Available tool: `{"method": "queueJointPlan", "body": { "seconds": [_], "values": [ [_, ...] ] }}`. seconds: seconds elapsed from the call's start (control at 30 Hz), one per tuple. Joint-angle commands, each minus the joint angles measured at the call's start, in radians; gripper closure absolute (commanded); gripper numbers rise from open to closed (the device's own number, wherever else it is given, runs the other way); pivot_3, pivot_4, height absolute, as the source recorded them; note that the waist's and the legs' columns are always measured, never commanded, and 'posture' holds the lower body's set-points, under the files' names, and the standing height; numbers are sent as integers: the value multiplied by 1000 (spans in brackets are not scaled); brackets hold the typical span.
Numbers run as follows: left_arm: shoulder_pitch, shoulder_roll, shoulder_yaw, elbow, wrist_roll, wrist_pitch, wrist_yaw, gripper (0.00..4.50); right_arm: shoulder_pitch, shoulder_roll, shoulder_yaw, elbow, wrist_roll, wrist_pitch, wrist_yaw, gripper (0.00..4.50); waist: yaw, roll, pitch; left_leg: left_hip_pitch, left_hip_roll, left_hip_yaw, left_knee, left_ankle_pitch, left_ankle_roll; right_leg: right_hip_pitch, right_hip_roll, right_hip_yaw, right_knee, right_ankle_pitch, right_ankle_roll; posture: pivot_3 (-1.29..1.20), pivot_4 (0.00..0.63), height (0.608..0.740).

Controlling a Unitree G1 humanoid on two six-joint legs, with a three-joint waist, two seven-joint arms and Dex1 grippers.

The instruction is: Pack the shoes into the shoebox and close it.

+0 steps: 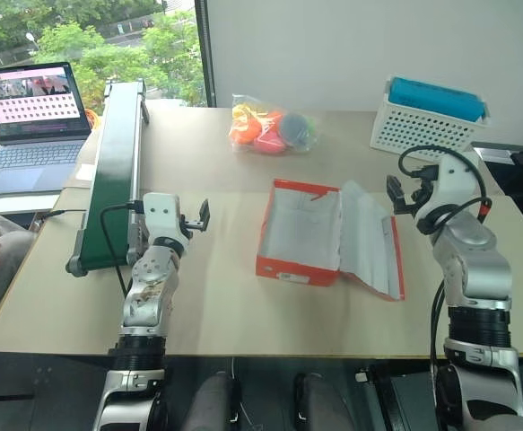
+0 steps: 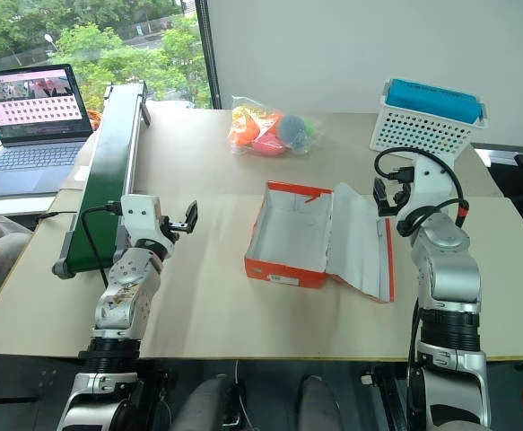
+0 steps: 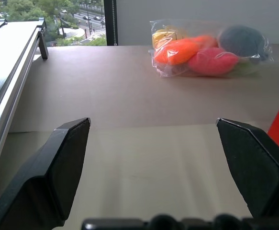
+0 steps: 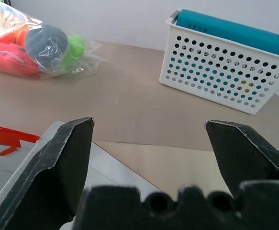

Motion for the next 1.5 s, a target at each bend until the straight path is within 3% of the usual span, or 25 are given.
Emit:
{"method": "queueJointPlan", "body": {
  "seconds": [0.03, 0.2, 0.33, 0.53, 0.7, 0.83, 1.07, 1.3, 1.5],
  "values": [
    [-34, 16, -23, 34, 23, -24, -21, 0, 27, 12, -21, -93, -11, 11, -40, 135, 0, 0, 0, 0, 0, 0, 0, 0, 0, 0, 0, 0, 0, 0, 0, 0, 150, 708],
    [-82, 18, -12, 18, 38, -66, 9, 0, 10, 77, -5, -145, 27, 33, -51, 135, 1, 0, 0, 0, 0, 0, 0, 0, 0, 0, 0, 0, 0, 0, 0, 0, 150, 708],
    [-67, 45, 24, -61, 39, -54, 32, 0, 0, 84, 46, -274, 175, 56, 131, 135, -6, 0, 0, -1, 0, 0, -1, 0, 0, -2, 0, 0, 0, 0, 0, 0, 150, 708],
    [-32, 131, 140, -117, 19, 22, 55, 0, -2, -61, 135, -515, 472, 252, 461, 135, -12, 0, 0, -1, 1, -1, -1, 0, 0, -3, 1, 0, 1, 0, 0, 0, 150, 708],
    [-21, 182, 215, -83, -8, 127, 67, 0, 45, -170, 298, -596, 495, 304, 582, 135, -8, -1, -1, -1, 1, -3, 0, 0, 0, -2, 0, -1, 1, 0, 0, 0, 150, 708],
    [-3, 227, 248, -73, -35, 254, 44, 0, 61, -175, 441, -512, 316, 225, 535, 135, -4, -2, -1, -1, 0, -2, 0, 0, 0, -1, 0, -1, 1, 0, 0, 0, 150, 708],
    [-12, 259, 261, -54, -65, 412, 25, 0, 55, -62, 481, -390, 158, 172, 388, 135, 2, -2, -1, -2, 0, -2, 0, 5, -9, -5, 0, -1, 3, 0, 0, 0, 150, 708],
    [-52, 278, 246, -20, -51, 466, 36, 0, 72, 46, 461, -367, 119, 181, 302, 135, 2, -4, -2, -6, 0, -2, 0, 8, -13, -9, 1, -1, 4, 0, -1, 0, 150, 708],
    [-87, 286, 235, 32, -36, 459, 43, 0, 93, 70, 453, -373, 106, 193, 283, 135, 2, -4, -2, -6, 0, -2, 0, 7, -13, -9, 1, -1, 4, 0, -1, 0, 150, 708]
  ]
}}
